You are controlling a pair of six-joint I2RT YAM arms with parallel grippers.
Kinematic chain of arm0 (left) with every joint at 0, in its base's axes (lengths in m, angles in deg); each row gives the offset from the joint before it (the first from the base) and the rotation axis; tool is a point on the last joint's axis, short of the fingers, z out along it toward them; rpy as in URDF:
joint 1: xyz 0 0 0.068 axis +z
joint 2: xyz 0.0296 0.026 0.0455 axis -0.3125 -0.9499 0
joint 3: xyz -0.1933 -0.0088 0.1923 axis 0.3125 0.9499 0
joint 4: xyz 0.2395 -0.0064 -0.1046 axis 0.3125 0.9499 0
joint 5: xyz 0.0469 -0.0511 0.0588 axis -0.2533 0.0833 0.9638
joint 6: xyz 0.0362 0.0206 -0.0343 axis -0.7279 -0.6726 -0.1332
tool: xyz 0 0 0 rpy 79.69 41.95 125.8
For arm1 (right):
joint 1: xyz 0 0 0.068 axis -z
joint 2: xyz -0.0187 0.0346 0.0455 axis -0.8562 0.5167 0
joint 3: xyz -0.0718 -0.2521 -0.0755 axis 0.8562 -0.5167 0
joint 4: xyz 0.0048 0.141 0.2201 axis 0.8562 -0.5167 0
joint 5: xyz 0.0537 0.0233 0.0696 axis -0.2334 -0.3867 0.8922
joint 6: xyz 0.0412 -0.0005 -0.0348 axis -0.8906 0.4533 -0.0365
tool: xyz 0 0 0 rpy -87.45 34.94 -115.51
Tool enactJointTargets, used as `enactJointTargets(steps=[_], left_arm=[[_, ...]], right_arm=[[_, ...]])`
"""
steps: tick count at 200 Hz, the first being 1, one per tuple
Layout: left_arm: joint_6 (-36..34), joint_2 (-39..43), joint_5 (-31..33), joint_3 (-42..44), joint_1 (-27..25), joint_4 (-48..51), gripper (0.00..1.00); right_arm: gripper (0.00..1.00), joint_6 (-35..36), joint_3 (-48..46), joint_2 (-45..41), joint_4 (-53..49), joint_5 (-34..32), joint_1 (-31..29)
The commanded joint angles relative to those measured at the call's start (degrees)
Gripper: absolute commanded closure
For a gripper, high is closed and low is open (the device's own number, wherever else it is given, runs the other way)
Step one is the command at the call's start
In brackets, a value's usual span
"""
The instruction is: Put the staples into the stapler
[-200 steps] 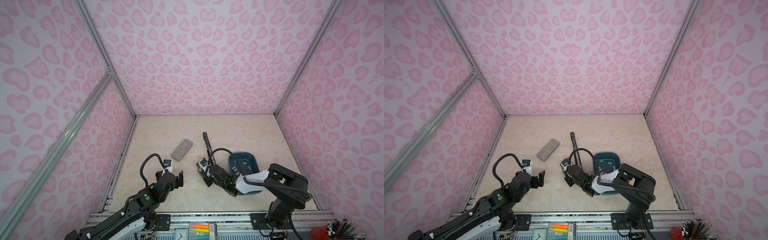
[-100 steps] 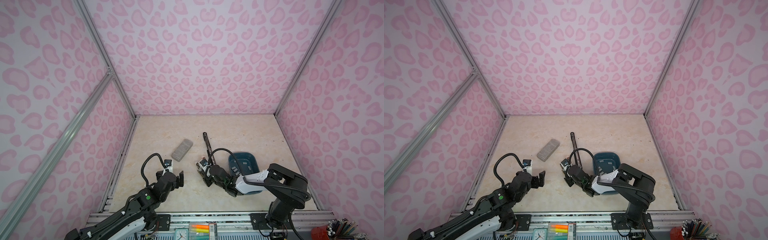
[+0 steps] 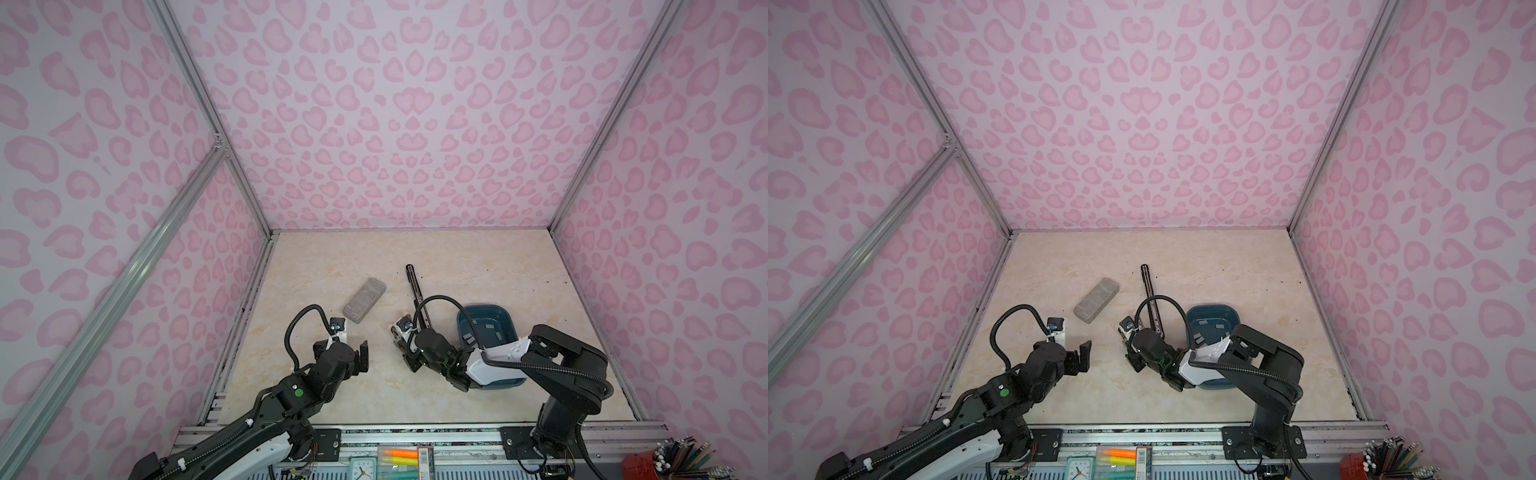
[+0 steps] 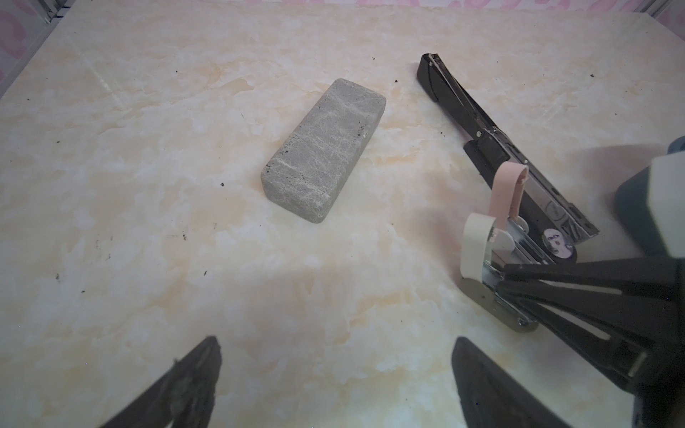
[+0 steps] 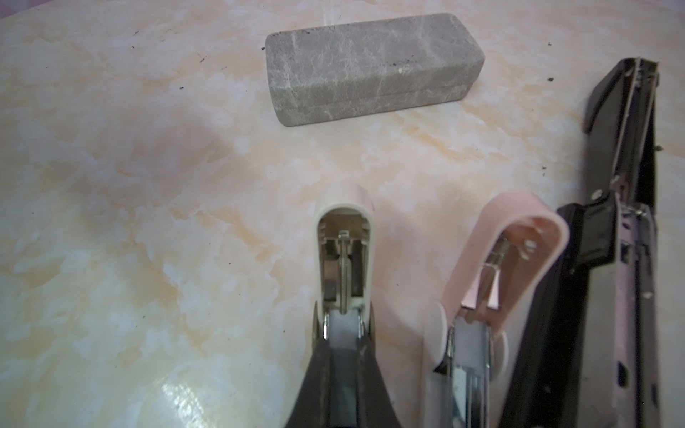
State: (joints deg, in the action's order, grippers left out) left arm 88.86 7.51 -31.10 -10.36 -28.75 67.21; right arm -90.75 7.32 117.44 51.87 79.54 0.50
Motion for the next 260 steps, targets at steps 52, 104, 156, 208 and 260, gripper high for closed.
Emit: enactJointTargets(steps=[52, 104, 156, 208, 260], left_arm=[[-0.02, 0.04, 1.07, -0.61, -0.24, -1.42, 0.02], [-0.02, -0.05, 1.11, -0.59, -0.33, -1.34, 0.02], [0.07, -0.47, 1.28, -0.77, -0.35, -1.26, 0.02], [0.07, -1.09, 1.31, -0.99, -0.42, -1.27, 0.02], [-0.11, -0.74, 1.11, -0.93, -0.45, -1.43, 0.02]], right_arm=[[1.0, -2.21, -1.5, 0.67, 1.81, -0.42, -0.06], [1.0, -2.38, -1.67, 1.07, 1.69, -1.16, -0.1], [1.0, -2.82, -3.62, 0.19, 2.55, -1.91, -0.44], [1.0, -3.05, -4.47, 0.29, 2.46, -2.67, -1.27], [1.0, -3.18, -3.33, 1.41, 1.5, -3.82, -1.99]])
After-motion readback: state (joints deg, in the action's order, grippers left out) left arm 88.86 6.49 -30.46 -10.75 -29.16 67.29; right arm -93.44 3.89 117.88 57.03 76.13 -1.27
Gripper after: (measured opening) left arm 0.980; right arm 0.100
